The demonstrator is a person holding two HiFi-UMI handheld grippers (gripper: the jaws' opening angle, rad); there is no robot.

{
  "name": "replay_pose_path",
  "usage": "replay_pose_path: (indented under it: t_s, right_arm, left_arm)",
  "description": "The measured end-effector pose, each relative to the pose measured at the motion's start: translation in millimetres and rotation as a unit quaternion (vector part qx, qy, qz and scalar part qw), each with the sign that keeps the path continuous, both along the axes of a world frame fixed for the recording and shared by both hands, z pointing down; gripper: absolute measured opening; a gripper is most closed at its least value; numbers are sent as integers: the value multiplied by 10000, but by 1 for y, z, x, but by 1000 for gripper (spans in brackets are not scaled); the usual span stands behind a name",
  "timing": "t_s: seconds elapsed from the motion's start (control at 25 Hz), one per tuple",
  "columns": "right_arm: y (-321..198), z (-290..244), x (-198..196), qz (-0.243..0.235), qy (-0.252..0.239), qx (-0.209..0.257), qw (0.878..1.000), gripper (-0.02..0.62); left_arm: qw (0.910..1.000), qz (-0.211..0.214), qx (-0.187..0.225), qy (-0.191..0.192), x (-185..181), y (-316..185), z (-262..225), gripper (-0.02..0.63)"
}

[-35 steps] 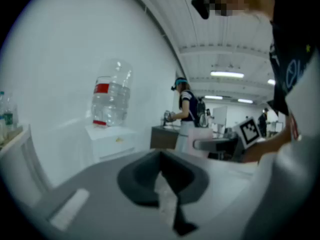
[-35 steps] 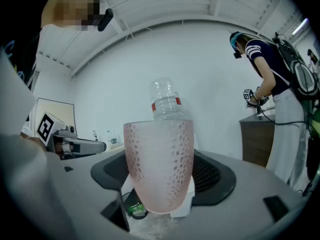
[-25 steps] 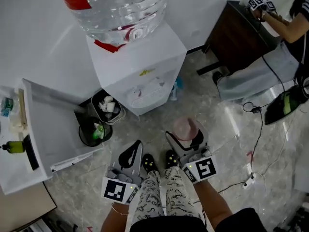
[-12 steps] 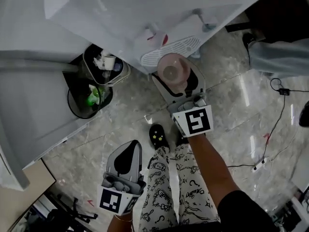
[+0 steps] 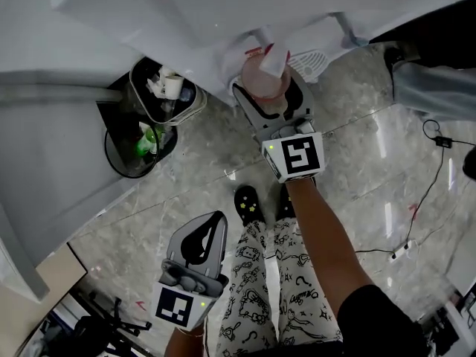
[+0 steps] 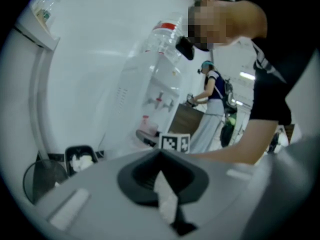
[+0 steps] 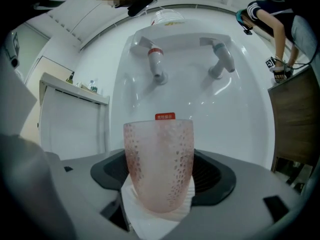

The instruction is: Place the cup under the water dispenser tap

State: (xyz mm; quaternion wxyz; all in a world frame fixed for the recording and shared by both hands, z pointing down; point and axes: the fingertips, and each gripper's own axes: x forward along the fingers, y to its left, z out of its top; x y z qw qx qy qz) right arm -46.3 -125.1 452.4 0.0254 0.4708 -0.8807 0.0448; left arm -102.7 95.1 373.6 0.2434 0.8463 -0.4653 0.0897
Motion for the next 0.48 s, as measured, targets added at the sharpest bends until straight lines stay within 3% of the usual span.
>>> replay_pose_path:
  t_s: [0.2,0.28,0.48]
  right_arm:
    - [-2,15,-3,-158,333,-244,9990,382]
    - [-1,24,-3,-232,498,-539,9970,382]
    - [11,38,4,-375,403,-1149,9919,382]
  left_arm:
    - [10000,86,-5,33,5,-9,-6,-12]
    - [10000,49,-8,58,3,-13,-8,-12]
    - [10000,23,-15,5,4,-19,-12,-12]
